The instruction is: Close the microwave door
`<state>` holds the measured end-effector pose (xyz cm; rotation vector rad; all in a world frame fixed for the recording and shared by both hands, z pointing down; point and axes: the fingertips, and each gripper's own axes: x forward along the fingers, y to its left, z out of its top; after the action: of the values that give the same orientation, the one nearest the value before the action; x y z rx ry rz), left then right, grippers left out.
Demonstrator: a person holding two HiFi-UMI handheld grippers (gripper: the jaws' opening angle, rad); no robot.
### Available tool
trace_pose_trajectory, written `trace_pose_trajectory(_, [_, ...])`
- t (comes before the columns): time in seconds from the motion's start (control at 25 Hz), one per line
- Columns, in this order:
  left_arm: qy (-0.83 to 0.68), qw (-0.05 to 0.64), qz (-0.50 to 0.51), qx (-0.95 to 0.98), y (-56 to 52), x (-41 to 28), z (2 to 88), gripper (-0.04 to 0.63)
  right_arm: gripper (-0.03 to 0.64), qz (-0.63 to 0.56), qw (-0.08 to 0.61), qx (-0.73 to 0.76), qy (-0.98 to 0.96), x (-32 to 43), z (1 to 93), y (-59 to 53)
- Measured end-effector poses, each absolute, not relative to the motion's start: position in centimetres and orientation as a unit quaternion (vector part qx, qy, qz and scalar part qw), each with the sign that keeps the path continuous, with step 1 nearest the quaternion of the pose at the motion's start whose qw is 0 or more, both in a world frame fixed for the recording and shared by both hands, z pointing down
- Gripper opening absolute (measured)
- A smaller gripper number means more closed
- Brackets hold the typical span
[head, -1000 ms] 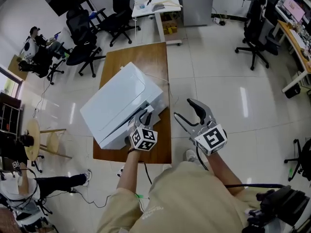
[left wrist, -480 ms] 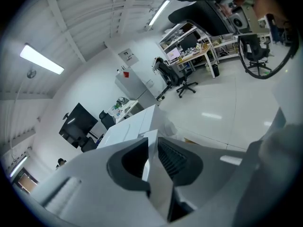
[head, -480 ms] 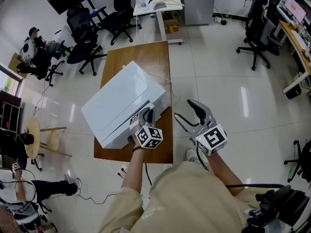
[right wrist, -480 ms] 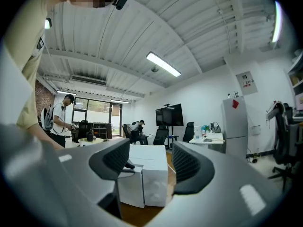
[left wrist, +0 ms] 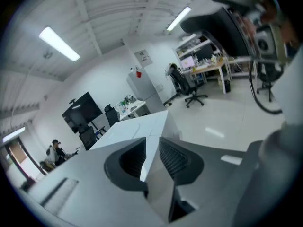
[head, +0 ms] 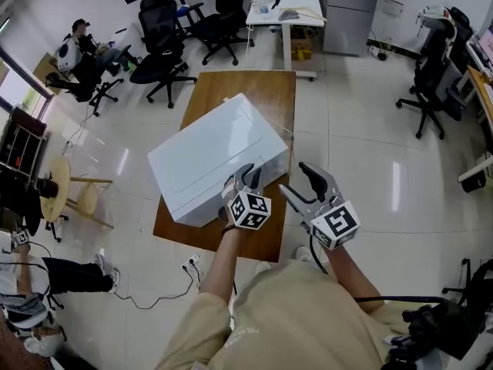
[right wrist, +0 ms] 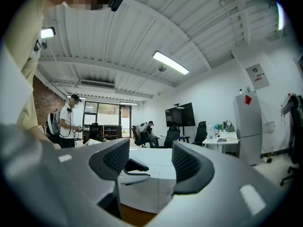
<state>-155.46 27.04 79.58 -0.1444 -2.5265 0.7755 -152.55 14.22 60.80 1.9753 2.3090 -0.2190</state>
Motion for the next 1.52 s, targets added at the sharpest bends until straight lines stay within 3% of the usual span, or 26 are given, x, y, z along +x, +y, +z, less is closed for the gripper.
trace_pose_trajectory(0.28, [-0.978,0.079,0.154,-0.119,27.5,-146.6,69.8,0.117,0.268,-0.086,0.052,0.684,0.722,-148.6,62.3,17.0])
trace_pose_trajectory(0.48, [-0.972,0.001,0.135,-0.19,29.8,-139.6,64.0,0.131,0.268,-0.095,0.052,0.707,0.698,-146.2,63.1,19.6])
trace_pose_trajectory(0.68, [-0.961,-0.024,0.107,-0.252,31.7,-133.6,64.4,0.219,0.268,-0.098,0.056,0.726,0.679,-143.4,63.4,21.9])
trace_pose_trajectory(0.8, [-0.96,-0.038,0.093,-0.261,31.5,-131.8,64.2,0.351,0.268,-0.096,0.055,0.736,0.668,-142.3,63.7,23.0])
trace_pose_trajectory(1.52, [-0.969,-0.052,0.091,-0.224,37.1,-122.9,65.4,0.354,0.268,-0.04,0.039,0.737,0.673,-130.2,64.7,30.4])
